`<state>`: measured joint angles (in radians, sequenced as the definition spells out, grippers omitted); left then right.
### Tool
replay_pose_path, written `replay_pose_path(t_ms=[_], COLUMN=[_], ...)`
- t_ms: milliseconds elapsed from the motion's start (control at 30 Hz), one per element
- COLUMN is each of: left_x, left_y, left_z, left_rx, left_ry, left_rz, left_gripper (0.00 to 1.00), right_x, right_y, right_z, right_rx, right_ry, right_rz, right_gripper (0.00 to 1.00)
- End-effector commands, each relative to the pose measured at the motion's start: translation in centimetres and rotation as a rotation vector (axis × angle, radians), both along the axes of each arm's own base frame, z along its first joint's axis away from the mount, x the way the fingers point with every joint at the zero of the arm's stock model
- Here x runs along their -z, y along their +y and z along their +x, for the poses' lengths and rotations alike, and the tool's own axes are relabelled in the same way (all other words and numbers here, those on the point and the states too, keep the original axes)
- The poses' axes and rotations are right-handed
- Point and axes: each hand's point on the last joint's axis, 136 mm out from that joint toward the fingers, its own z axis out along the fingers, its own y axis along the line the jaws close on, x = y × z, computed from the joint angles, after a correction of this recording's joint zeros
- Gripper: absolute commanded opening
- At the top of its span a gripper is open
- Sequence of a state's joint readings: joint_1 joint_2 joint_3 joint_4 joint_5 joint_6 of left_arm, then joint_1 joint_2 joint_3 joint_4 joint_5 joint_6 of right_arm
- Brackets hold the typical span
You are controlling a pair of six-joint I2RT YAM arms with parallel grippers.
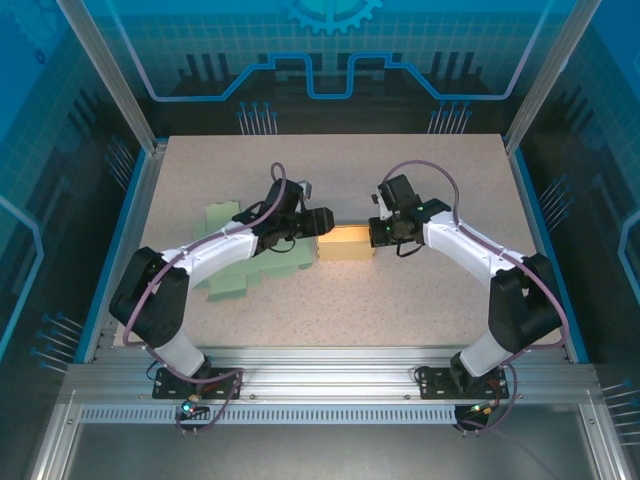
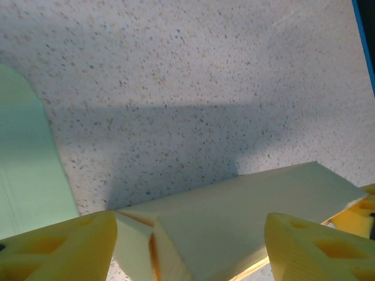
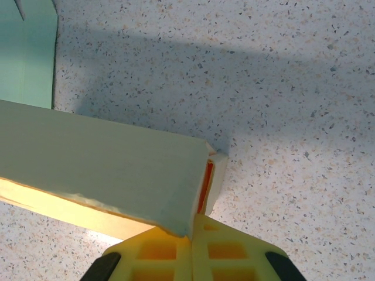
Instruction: Fold the paper box
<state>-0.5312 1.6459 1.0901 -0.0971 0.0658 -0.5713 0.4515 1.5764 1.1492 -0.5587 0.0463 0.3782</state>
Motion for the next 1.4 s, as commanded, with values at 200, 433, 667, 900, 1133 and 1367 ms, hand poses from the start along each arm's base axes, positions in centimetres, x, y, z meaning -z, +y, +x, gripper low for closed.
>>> replay_pose_path(t_ms=[200, 433, 667, 900, 1133, 1367], left_x=[2.9, 5.7, 6.7, 7.0, 7.5, 8.1], left_y=[0.0, 0.4, 0.4, 0.4, 0.3, 0.5], left_z=[-1.6, -2.8, -3.1, -3.4, -3.7, -3.8], left_rx=[-0.05, -0.073, -0.08, -0.082, -0.086, -0.094], left_ry=[0.022, 0.065, 0.075, 0.065, 0.066, 0.074], left_rz=[0.026, 0.035, 0.045, 0.055, 0.057, 0.071], left_gripper=[0.5, 0.4, 0.38, 0.38, 0.37, 0.37], right_x=[1.7, 0.5, -3.4, -4.8, -1.6, 3.3], right_y=[-0.2, 0.0, 1.1, 0.2, -0.4, -1.3], right_z=[-2.0, -2.4, -2.9, -1.6, -0.3, -2.0], right_rx=[-0.008, -0.009, -0.013, 0.111, 0.215, 0.247], right_ry=[0.064, 0.049, 0.0, -0.001, 0.053, 0.144], right_rz=[-0.03, 0.002, 0.117, 0.168, 0.211, 0.178], right_gripper=[0.1, 0.35, 0.65, 0.76, 0.72, 0.62])
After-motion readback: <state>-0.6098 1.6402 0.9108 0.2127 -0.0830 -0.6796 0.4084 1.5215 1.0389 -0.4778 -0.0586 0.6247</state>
